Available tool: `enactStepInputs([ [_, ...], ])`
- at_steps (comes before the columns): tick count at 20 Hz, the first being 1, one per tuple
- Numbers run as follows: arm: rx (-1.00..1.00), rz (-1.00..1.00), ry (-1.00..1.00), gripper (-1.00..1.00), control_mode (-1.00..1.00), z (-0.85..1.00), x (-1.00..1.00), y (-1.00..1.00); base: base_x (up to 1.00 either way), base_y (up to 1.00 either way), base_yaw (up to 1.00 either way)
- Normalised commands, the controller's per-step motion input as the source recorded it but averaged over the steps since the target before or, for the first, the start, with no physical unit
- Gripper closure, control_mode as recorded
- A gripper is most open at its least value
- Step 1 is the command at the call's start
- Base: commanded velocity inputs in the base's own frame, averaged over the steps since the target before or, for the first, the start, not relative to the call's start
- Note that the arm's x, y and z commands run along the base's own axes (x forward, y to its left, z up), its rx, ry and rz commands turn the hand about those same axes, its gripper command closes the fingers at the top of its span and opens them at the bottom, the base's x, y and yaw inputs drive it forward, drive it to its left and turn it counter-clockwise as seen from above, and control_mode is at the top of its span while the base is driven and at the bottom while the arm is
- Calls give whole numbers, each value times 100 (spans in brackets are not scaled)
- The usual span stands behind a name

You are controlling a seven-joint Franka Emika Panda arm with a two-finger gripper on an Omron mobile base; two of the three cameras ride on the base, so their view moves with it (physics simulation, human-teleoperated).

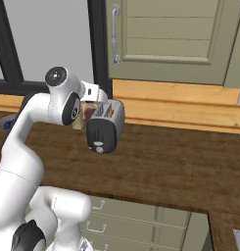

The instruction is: Start the toaster. Once the lever pops up, take the bread to the plate on the dining counter.

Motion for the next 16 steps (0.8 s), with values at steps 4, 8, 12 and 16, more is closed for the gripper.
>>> enactStepInputs([
  [4,0,0,0,-100,-100,0,0,0,0,0,0],
  [8,0,0,0,-100,-100,0,0,0,0,0,0],
  [12,0,0,0,-100,-100,0,0,0,0,0,0],
  [16,0,0,0,-100,-100,0,0,0,0,0,0],
])
